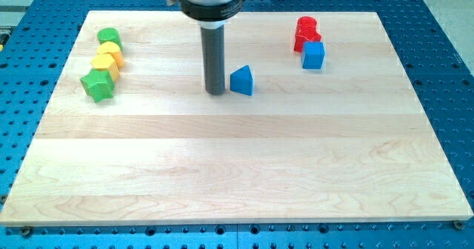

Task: Separate the green star from the yellow hexagon

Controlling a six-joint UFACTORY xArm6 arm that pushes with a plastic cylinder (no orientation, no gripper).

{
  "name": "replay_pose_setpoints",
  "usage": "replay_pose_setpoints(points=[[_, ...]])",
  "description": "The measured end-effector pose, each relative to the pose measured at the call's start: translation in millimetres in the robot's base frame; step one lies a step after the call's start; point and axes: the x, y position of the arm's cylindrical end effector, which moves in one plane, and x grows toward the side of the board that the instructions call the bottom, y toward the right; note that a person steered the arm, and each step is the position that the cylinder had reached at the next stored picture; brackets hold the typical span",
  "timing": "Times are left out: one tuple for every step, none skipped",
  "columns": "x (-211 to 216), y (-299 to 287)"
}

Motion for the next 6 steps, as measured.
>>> replay_pose_setpoints(points=[[66.0, -96.3], [96.8, -217.8], [42.6, -251.9], [4.5, -211.7], [7.4, -144.0], [15.0, -104.2]])
